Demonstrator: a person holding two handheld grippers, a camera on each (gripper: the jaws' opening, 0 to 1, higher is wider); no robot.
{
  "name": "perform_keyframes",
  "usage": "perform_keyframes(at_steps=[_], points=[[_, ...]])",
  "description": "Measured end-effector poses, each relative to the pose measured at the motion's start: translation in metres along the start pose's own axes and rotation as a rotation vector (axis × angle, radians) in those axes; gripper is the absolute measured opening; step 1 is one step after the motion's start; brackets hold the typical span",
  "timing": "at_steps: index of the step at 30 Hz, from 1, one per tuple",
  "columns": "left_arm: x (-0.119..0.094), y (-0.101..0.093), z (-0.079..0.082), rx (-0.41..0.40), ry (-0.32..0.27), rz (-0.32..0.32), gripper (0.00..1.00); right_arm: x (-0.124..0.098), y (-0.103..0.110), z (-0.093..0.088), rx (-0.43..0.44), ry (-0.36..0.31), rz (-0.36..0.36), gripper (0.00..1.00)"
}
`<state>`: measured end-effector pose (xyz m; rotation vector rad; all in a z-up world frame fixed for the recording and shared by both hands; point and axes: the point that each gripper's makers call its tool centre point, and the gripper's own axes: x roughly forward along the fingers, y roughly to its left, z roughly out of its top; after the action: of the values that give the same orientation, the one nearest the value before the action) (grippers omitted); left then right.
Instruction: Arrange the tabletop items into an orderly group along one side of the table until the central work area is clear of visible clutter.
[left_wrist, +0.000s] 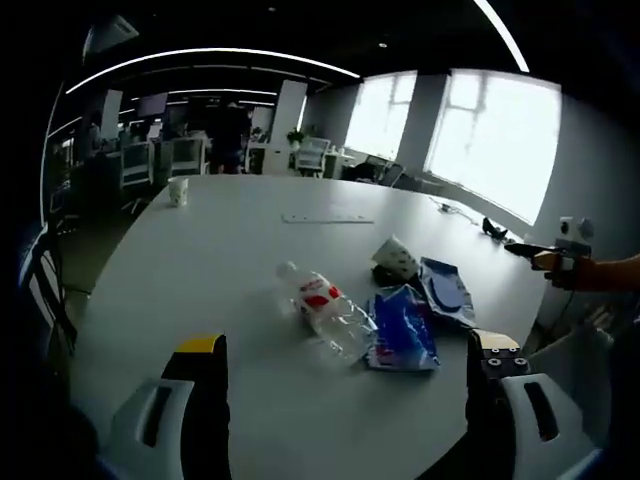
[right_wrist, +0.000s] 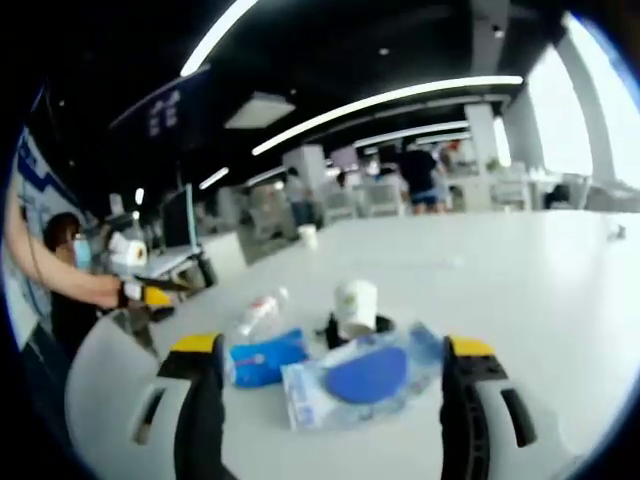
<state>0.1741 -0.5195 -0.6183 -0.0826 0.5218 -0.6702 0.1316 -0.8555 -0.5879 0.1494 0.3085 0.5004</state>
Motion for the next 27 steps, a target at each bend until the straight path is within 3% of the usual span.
perform_keyframes(at_steps=[27], points=[[0.0023, 0.0055, -0.0011, -0.022, 0.014, 0.006, 0.97, 0.0029, -0.0008, -0.0057, 0.018, 0.02, -0.01, 0.86]])
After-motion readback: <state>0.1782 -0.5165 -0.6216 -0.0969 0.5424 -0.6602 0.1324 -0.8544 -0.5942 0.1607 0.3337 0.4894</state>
